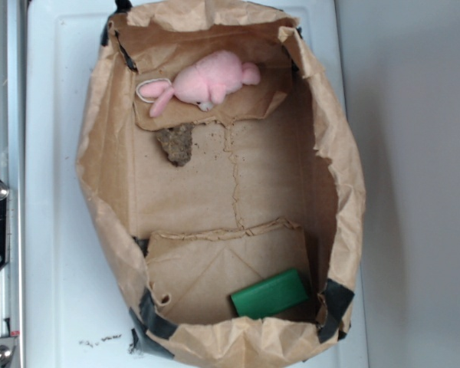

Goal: Grab the green block.

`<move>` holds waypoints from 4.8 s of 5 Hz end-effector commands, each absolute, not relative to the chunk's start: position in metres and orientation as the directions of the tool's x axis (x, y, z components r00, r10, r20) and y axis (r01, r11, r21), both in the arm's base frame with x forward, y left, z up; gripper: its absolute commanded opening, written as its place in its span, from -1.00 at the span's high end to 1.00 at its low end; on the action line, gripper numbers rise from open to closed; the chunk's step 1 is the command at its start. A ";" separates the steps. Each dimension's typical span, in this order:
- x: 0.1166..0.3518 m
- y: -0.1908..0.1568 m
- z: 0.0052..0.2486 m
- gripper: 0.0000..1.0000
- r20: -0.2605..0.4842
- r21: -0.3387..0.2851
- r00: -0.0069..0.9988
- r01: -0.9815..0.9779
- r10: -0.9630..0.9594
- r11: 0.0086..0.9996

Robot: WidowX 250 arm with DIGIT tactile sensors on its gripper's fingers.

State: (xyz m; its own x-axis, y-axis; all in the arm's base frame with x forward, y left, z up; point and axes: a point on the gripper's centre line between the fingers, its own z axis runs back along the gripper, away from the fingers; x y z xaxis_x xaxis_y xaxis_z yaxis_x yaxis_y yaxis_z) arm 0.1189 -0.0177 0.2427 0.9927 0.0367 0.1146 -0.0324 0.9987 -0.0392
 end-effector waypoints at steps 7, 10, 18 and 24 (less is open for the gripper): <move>0.308 0.043 0.121 -1.00 0.212 -0.092 0.937 -0.264 0.278 0.960; 0.291 -0.007 0.098 -1.00 0.288 -0.112 0.904 -0.297 0.317 0.948; 0.309 -0.037 0.047 -1.00 0.326 -0.156 0.893 -0.273 0.310 0.949; 0.317 -0.029 0.076 -1.00 0.309 -0.306 0.874 -0.281 0.374 0.910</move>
State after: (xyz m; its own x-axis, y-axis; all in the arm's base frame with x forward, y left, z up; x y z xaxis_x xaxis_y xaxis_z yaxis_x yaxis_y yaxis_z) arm 0.3102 -0.0328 0.0659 0.8843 0.3748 0.2785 -0.2914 0.9089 -0.2982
